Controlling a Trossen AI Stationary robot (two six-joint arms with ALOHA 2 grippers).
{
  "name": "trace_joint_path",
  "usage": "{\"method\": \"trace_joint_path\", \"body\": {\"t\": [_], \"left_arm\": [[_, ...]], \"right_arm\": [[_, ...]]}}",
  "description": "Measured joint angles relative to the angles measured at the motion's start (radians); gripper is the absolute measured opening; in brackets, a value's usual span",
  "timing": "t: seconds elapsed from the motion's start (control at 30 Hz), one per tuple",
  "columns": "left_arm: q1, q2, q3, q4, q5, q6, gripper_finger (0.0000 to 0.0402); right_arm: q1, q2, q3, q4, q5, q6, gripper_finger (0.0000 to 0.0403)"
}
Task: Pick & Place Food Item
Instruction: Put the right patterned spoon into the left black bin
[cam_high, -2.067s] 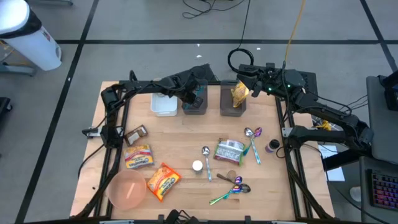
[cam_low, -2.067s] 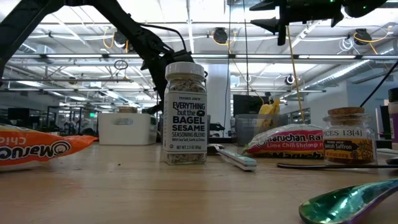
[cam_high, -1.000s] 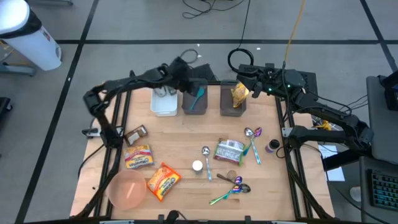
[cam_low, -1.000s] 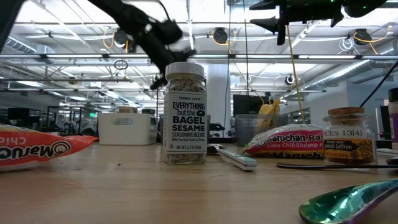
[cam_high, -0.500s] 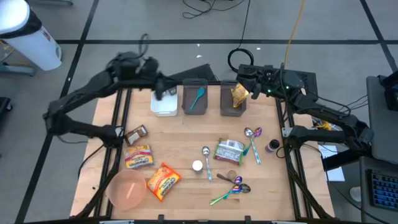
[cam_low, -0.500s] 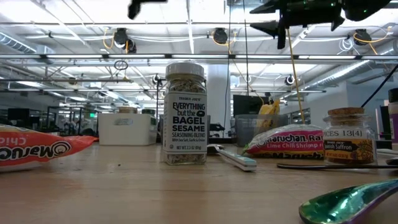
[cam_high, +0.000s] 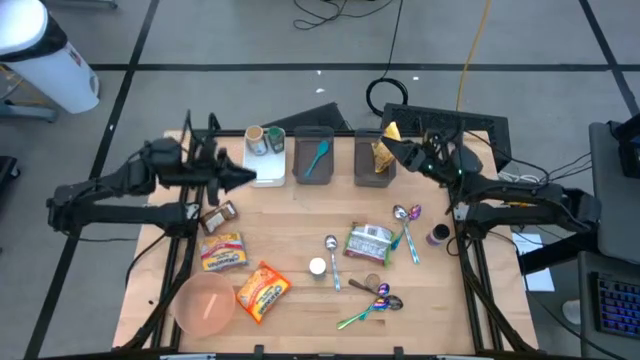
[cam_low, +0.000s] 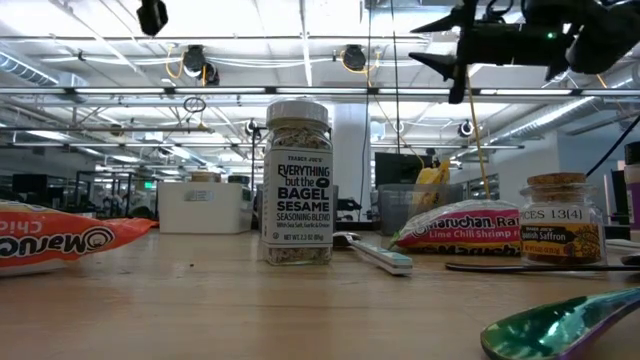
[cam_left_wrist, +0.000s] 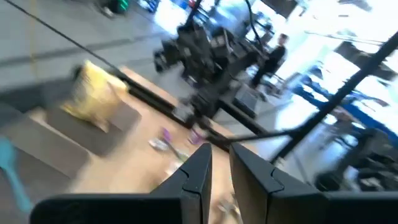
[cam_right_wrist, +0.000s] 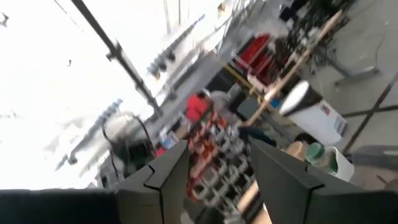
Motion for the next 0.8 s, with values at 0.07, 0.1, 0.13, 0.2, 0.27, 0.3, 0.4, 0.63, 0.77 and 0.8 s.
{"method": "trace_joint_path", "body": {"t": [0.07, 0.1, 0.13, 0.2, 0.27, 0.3, 0.4, 0.63, 0.77, 0.8], "left_arm": [[-0.044, -0.018, -0.058, 0.041, 0.002, -0.036, 0.0063], [-0.065, -0.019, -0.085, 0.07, 0.0, -0.049, 0.0063], [-0.087, -0.018, -0.109, 0.097, -0.001, -0.061, 0.0063], [-0.122, -0.008, -0.156, 0.181, -0.001, -0.075, 0.0063], [-0.151, 0.019, -0.197, 0.281, -0.001, -0.086, 0.0063], [-0.163, 0.036, -0.215, 0.329, -0.002, -0.09, 0.0063], [-0.184, 0.102, -0.239, 0.449, -0.001, -0.09, 0.0063], [-0.177, 0.286, -0.239, 0.686, 0.096, -0.112, 0.0063], [-0.16, 0.413, -0.231, 0.831, 0.262, -0.235, 0.0078], [-0.16, 0.444, -0.218, 0.858, 0.293, -0.255, 0.0088]], "right_arm": [[0.048, 0.0, -0.028, 0.05, 0.081, -0.003, 0.0166], [0.071, 0.0, -0.039, 0.07, 0.112, -0.013, 0.0166], [0.093, 0.0, -0.047, 0.086, 0.142, -0.024, 0.0166], [0.137, 0.0, -0.051, 0.109, 0.188, -0.05, 0.0166], [0.177, -0.001, -0.051, 0.125, 0.225, -0.075, 0.0166], [0.195, 0.0, -0.051, 0.138, 0.241, -0.089, 0.0167], [0.243, 0.0, -0.051, 0.185, 0.281, -0.127, 0.0167], [0.333, 0.0, -0.051, 0.296, 0.304, -0.195, 0.0167], [0.381, 0.007, -0.035, 0.316, 0.304, -0.212, 0.0167], [0.392, 0.014, -0.023, 0.315, 0.304, -0.221, 0.0167]]}}
